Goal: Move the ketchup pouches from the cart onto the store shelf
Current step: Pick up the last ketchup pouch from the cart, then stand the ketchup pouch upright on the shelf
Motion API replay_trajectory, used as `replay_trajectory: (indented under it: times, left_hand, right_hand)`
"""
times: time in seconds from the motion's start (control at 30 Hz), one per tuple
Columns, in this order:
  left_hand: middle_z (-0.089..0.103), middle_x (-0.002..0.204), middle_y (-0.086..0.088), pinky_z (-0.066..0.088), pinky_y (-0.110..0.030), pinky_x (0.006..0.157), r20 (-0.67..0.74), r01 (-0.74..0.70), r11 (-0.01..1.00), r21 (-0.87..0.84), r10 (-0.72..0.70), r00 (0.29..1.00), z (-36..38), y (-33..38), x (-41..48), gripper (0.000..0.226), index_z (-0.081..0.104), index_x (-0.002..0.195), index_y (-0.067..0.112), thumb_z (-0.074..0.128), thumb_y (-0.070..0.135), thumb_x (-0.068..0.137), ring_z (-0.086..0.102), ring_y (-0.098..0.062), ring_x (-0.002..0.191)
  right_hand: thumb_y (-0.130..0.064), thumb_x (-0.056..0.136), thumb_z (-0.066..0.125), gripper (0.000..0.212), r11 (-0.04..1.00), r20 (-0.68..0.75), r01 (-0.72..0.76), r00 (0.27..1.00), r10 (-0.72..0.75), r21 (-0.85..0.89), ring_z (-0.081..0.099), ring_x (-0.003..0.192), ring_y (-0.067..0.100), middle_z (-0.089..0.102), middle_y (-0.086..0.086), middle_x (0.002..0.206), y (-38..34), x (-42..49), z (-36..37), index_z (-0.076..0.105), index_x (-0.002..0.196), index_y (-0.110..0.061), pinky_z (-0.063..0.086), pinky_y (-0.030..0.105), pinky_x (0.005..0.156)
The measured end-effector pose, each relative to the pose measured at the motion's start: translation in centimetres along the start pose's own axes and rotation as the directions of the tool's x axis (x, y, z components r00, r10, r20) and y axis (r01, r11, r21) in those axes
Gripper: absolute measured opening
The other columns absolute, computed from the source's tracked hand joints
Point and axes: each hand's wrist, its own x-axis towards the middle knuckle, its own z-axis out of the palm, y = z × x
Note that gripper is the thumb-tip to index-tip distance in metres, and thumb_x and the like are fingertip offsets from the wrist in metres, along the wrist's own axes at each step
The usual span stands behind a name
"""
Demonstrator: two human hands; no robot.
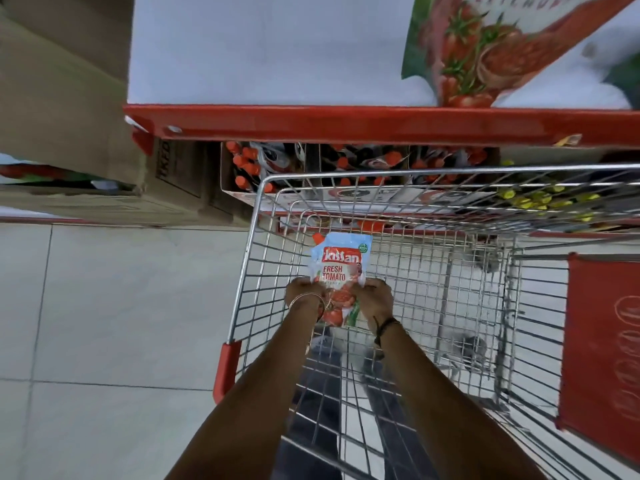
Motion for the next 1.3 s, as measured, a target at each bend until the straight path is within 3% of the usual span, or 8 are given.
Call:
replay_trajectory:
  times: [0.13,0.3,0.4,0.5,0.6,0.73,1.0,1.3]
  left_hand:
    - [0.068,0.111,-0.027,0.054,-0.046,0.091,0.051,-0.104,0.993,-0.053,0.107,0.993,-2.4,0.7,-2.5,0.019,0.068,0.090,-0.004,0.073,-0.001,0.072,0.065,-0.036,0.098]
    - [0.063,0.078,-0.019,0.043,-0.026,0.063,-0.049,-0.421,0.906,-0.049,0.419,0.907,-6.2,1.9,-9.8,0.025,0.055,0.061,0.017,0.080,0.016,0.062,0.056,-0.021,0.076]
    - [0.061,0.074,-0.014,0.038,-0.015,0.050,-0.102,-0.543,0.825,-0.157,0.534,0.840,-8.9,2.3,-13.6,0.021,0.057,0.066,0.011,0.078,0.007,0.064,0.055,-0.016,0.069]
    - [0.068,0.084,-0.022,0.053,-0.023,0.071,-0.118,-0.601,0.755,-0.261,0.593,0.796,-11.5,3.0,-16.6,0.013,0.064,0.081,-0.002,0.073,-0.005,0.071,0.061,-0.011,0.073]
    - [0.068,0.090,-0.017,0.052,-0.040,0.077,-0.136,-0.643,0.671,-0.369,0.646,0.751,-13.9,4.0,-18.9,0.016,0.064,0.084,0.002,0.071,-0.006,0.073,0.062,-0.020,0.080]
    - [0.069,0.084,-0.003,0.056,-0.026,0.069,-0.172,-0.752,0.514,-0.413,0.767,0.618,-17.2,6.4,-21.2,0.034,0.062,0.076,0.026,0.068,-0.008,0.075,0.066,-0.004,0.070]
    - [0.070,0.066,0.015,0.053,-0.009,0.060,-0.250,-0.884,0.291,-0.366,0.884,0.394,-21.9,14.7,-23.5,0.038,0.058,0.076,0.028,0.066,-0.009,0.077,0.064,0.009,0.064]
    - [0.064,0.090,-0.012,0.054,-0.018,0.066,-0.238,-0.874,0.259,-0.411,0.895,0.377,-22.0,20.3,-21.4,0.026,0.057,0.081,0.014,0.065,-0.010,0.076,0.064,-0.012,0.076]
  right_hand:
    - [-0.018,0.073,0.077,0.022,0.993,-0.002,0.119,0.993,-0.119,0.001,0.065,0.059,0.008,0.075,0.009,0.084,-2.0,-3.2,-1.9,0.071,0.089,-0.005,0.049,0.013,0.046]
    - [-0.010,0.076,0.075,0.025,0.958,0.007,0.240,0.970,-0.244,0.157,0.064,0.073,0.016,0.069,0.009,0.090,-5.3,-9.3,-4.4,0.062,0.097,-0.001,0.056,0.028,0.066]
    - [-0.012,0.082,0.065,0.026,0.932,0.027,0.344,0.937,-0.349,0.117,0.062,0.078,0.018,0.069,0.015,0.096,-7.6,-13.4,-5.7,0.061,0.104,0.000,0.054,0.032,0.077]
    - [-0.013,0.084,0.064,0.029,0.868,-0.014,0.483,0.875,-0.485,0.114,0.060,0.086,0.017,0.066,0.011,0.099,-9.7,-17.5,-6.5,0.061,0.110,0.000,0.049,0.015,0.075]
    - [-0.009,0.081,0.071,0.025,0.766,-0.081,0.569,0.815,-0.574,0.300,0.067,0.083,0.014,0.069,0.006,0.095,-11.8,-21.6,-6.4,0.061,0.103,-0.006,0.056,0.017,0.066]
    - [-0.010,0.078,0.074,0.026,0.634,-0.127,0.637,0.743,-0.658,0.438,0.070,0.081,0.005,0.070,-0.005,0.091,-15.1,-25.4,-5.9,0.060,0.092,-0.025,0.055,0.015,0.059]
    - [-0.007,0.083,0.067,0.028,0.430,-0.253,0.776,0.580,-0.775,0.462,0.060,0.080,-0.020,0.059,-0.015,0.095,-23.8,-28.4,-4.3,0.050,0.103,-0.017,0.049,0.001,0.065]
    - [-0.013,0.085,0.067,0.029,0.383,-0.346,0.836,0.521,-0.780,0.393,0.061,0.099,0.012,0.061,0.009,0.111,-28.4,-25.2,-2.6,0.047,0.105,-0.020,0.052,0.007,0.080]
